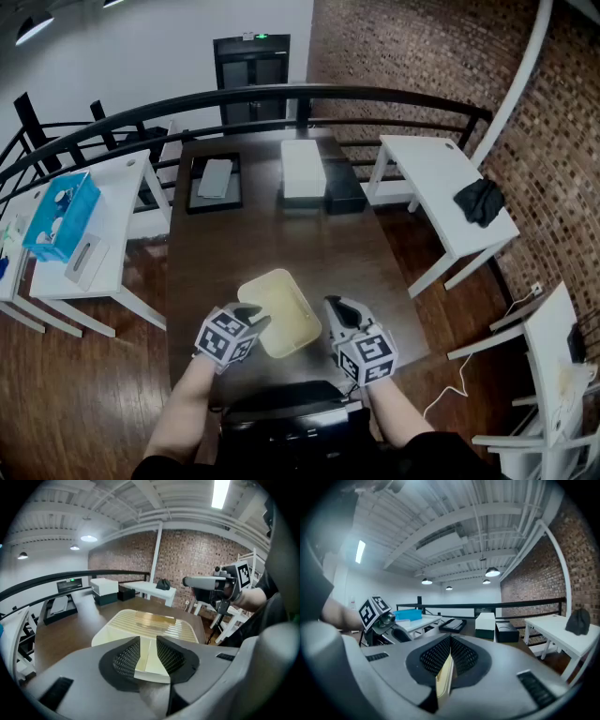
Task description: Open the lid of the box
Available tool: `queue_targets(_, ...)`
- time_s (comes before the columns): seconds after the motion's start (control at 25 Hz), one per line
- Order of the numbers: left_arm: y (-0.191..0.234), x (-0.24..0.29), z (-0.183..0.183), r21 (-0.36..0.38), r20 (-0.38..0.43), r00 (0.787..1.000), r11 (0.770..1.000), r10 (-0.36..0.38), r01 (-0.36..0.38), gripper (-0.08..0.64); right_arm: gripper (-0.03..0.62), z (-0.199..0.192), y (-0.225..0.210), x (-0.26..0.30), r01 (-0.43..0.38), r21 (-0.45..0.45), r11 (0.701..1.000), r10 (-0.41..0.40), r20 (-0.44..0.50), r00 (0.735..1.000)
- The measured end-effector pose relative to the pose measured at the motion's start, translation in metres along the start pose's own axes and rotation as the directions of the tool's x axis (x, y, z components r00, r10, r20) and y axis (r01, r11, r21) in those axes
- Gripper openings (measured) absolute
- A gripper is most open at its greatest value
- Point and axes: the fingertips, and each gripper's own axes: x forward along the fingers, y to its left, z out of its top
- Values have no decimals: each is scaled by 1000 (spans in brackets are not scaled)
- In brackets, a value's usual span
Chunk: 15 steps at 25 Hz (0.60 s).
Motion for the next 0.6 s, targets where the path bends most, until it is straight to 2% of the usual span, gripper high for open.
queue_targets(0.08, -8, 11, -19, 0, -107, 993, 999, -43, 43, 133, 26, -18, 13, 17, -35, -8, 999, 34, -67, 997)
queue_targets(0.12, -11, 16, -26, 2, -145, 988, 998, -55, 56, 133, 90, -27, 18, 24, -51, -13, 999, 49, -99, 994)
queue_targets(0.2, -13, 22, -34, 28, -201, 978, 998, -51, 57, 137, 103, -44, 27, 33, -74, -32, 997, 68, -154, 986)
queue_targets(0.32, -11, 30, -46, 162, -307, 952, 985, -1, 53, 107, 101, -62, 32, 41, -85, -72, 994, 69, -202, 977)
queue_targets(0.36, -10, 31, -47, 190, -325, 946, 980, 12, 52, 79, 101, -65, 32, 44, -81, -75, 994, 64, -212, 975)
queue_targets(0.44, -9, 31, -42, 192, -332, 943, 980, 10, 57, 37, 101, -70, 31, 49, -71, -78, 994, 51, -230, 972)
queue_targets(0.52, -9, 31, -40, 166, -343, 939, 984, -2, 62, 32, 81, -76, 31, 55, -65, -86, 994, 41, -253, 966)
queue_targets(0.6, -7, 29, -39, 185, -371, 929, 981, 17, 55, 23, 81, -84, 31, 60, -57, -98, 994, 27, -278, 960)
